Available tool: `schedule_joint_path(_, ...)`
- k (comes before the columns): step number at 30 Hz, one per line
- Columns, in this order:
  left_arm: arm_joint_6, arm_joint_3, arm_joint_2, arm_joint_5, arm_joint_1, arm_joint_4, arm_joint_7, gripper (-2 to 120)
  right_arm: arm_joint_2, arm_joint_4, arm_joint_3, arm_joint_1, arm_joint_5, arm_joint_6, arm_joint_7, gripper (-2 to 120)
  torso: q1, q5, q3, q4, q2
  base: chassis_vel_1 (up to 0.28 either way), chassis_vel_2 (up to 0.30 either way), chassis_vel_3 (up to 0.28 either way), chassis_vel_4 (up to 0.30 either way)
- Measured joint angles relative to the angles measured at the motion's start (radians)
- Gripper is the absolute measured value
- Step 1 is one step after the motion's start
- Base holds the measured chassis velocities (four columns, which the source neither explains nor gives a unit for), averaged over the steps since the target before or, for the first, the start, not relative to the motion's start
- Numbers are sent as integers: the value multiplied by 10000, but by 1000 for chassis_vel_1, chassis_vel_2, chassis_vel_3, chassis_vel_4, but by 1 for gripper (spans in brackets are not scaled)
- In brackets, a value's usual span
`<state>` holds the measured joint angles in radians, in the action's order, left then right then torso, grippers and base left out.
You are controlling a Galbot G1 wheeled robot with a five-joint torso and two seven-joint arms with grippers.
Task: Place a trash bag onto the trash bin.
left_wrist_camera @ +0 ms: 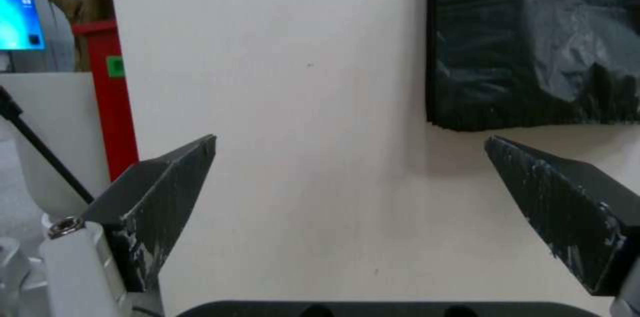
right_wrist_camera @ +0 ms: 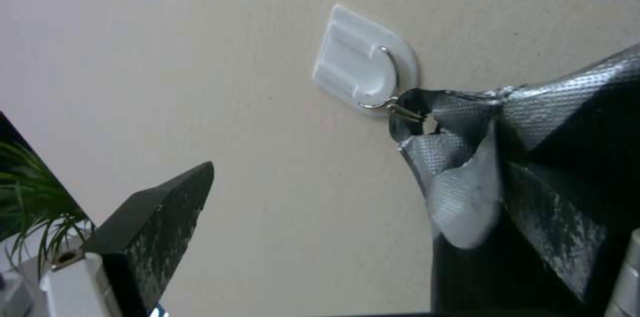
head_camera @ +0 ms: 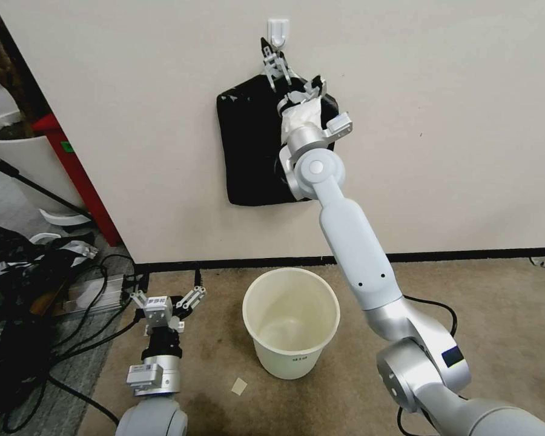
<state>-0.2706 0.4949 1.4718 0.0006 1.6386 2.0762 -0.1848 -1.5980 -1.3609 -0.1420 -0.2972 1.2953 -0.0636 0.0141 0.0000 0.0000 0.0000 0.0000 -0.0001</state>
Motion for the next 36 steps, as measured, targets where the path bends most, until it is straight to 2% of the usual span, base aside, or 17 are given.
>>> schedule_joint_path(4, -2, -11, 91, 91, 29, -10, -1, 100, -88, 155, -80, 89, -118, 0, -235, 99, 0, 0, 0, 1, 0, 0, 0, 0, 0)
schedule_joint_path(8, -29, -13, 157, 171, 63, -42, -3, 100, -96, 209, -101, 122, -156, 0, -344, 90, 0, 0, -1, 0, 1, 0, 0, 0, 0)
schedule_joint_path(10, -48, -15, 199, 212, 91, -43, -8, 100, -97, 265, -91, 138, -205, 0, -427, 79, 0, 0, 0, 0, 0, 0, 0, 0, 0)
schedule_joint_path(13, -58, -14, 225, 243, 110, -37, -10, 100, -98, 319, -94, 161, -226, -1, -452, 72, -1, 0, 0, 0, 0, 0, 0, 0, 0)
schedule_joint_path(17, -82, -18, 275, 295, 151, -31, -23, 100, -102, 417, -105, 189, -303, -15, -504, 52, 0, 0, 0, 0, 0, 0, 0, 0, 0)
schedule_joint_path(18, -82, -18, 275, 295, 151, -31, -23, 100, -102, 417, -105, 189, -303, -15, -504, 52, 0, 0, 0, 0, 0, 0, 0, 0, 0)
schedule_joint_path(25, -135, -69, 294, 439, 162, -62, -204, 100, -110, 655, -224, 205, -421, -117, -656, 25, 0, 0, 0, 0, 0, 0, 0, 0, 0)
schedule_joint_path(26, -135, -69, 294, 439, 162, -62, -204, 100, -110, 655, -224, 205, -421, -117, -656, 25, 0, 0, 0, 0, 0, 0, 0, 0, 0)
schedule_joint_path(30, -166, -76, 294, 443, 163, -115, -218, 100, -109, 716, -252, 143, -513, -295, -862, 7, 0, 0, 0, 0, 1, 0, 0, 0, 0)
schedule_joint_path(34, -181, -78, 293, 441, 156, -138, -220, 100, -108, 707, -235, 6, -574, -550, -1270, 0, 0, 0, 0, 0, 0, 0, 0, 0, 0)
schedule_joint_path(36, -213, -79, 293, 436, 153, -168, -224, 100, -103, 690, -180, -173, -684, -951, -1951, 0, 0, 0, 0, 0, 1, 0, 0, 0, 0)
